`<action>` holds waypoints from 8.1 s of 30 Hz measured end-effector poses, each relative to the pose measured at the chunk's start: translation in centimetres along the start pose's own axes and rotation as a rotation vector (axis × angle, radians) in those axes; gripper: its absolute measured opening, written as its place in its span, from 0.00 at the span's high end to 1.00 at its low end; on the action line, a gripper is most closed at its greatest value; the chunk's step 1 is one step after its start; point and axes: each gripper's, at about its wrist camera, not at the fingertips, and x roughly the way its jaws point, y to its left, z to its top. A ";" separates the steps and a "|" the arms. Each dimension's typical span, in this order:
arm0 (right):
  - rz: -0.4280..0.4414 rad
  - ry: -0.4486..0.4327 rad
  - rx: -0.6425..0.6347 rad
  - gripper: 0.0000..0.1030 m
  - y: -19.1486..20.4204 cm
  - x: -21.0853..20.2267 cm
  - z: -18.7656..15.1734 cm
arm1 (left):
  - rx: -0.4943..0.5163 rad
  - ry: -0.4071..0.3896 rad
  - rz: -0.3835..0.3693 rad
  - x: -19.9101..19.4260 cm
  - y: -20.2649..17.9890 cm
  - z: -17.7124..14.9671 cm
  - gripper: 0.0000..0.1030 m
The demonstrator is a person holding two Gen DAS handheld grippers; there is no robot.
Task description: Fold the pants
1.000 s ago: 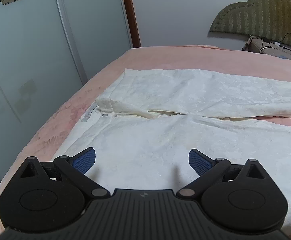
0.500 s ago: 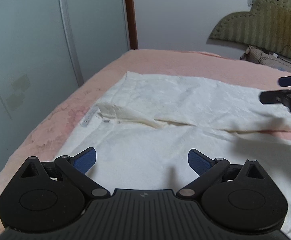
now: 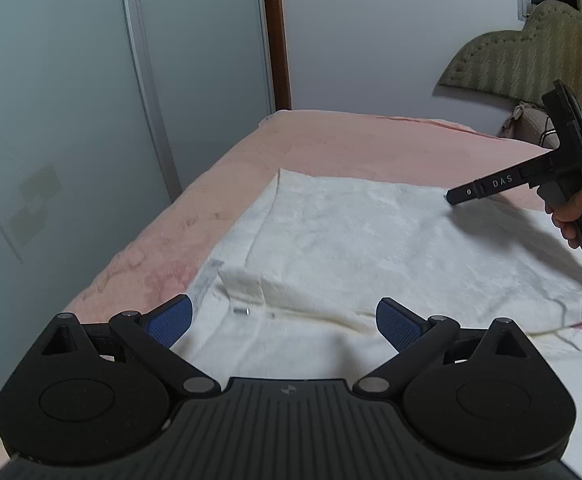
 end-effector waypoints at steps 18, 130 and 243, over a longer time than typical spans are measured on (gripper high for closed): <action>-0.256 -0.167 -0.687 0.90 11.7 -4.2 -6.2 | -0.449 0.212 -0.256 13.5 2.9 10.6 0.05; -0.721 -0.011 0.411 0.35 -5.4 -22.3 -16.1 | 0.570 0.021 -0.807 -12.1 -21.7 -12.0 0.52; -0.668 -0.691 1.225 0.33 7.7 -47.0 -46.0 | 0.604 0.024 -0.749 -13.6 -27.4 -13.4 0.31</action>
